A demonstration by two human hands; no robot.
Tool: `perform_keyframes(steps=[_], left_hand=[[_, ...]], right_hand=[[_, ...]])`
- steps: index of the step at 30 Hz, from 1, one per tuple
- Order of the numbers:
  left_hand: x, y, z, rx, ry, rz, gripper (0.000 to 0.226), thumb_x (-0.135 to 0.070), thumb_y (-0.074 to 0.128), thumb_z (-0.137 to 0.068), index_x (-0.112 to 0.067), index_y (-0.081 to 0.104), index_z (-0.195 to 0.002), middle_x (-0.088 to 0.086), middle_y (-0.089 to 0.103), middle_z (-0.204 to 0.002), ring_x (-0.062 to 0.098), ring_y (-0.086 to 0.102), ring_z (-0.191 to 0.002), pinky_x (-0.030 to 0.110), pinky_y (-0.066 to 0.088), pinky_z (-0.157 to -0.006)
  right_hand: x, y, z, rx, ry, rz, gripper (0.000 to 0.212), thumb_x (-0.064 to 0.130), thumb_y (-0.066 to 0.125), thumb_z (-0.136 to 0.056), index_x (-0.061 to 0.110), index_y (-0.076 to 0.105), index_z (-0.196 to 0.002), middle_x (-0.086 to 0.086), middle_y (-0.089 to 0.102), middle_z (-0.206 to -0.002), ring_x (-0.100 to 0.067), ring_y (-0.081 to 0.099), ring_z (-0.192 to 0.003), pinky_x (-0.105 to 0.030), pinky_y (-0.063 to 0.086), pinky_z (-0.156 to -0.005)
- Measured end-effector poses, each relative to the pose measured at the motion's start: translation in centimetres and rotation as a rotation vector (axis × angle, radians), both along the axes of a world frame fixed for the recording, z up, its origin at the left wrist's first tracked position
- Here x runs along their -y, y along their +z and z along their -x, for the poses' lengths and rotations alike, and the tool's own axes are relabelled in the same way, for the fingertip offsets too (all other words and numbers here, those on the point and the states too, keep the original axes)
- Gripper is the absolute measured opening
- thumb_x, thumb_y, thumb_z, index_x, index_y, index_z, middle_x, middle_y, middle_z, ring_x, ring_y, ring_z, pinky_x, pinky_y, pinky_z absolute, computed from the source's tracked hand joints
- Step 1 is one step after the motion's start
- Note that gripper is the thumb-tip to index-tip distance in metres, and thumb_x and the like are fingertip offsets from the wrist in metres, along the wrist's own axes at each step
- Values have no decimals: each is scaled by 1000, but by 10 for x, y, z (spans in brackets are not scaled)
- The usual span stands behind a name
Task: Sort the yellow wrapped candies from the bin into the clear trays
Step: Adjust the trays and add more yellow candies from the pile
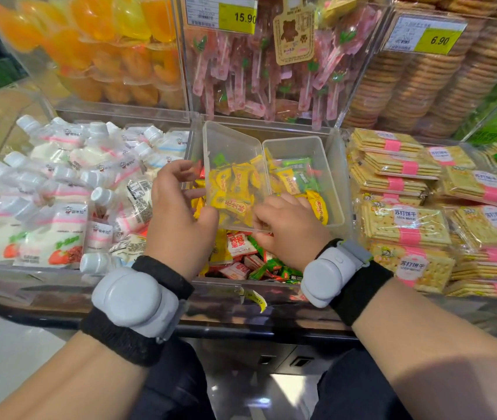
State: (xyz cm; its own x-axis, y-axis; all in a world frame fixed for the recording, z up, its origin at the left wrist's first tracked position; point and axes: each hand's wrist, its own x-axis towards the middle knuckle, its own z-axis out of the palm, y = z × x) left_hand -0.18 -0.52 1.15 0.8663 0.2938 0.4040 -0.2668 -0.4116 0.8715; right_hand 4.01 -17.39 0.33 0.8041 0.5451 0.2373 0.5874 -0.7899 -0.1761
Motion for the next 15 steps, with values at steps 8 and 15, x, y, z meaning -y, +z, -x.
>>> perform_keyframes(steps=[8,15], left_hand=[[-5,-7,-10,-47,7,64,50,10,36,-80,-20,35,-120,4,48,-112,12,58,-100,31,46,-77],[-3,-13,-12,-125,7,-65,43,8,38,-81,-19,42,-114,6,49,-115,12,56,-101,35,48,-88]], right_hand=[[4,-2,-1,-18,-16,-157,9,14,63,-80,11,55,-77,5,44,-81,-22,42,-88,-37,37,-82],[3,3,-8,-9,-20,-257,10,11,62,-81,11,53,-79,3,47,-81,-16,36,-83,-24,26,-73]])
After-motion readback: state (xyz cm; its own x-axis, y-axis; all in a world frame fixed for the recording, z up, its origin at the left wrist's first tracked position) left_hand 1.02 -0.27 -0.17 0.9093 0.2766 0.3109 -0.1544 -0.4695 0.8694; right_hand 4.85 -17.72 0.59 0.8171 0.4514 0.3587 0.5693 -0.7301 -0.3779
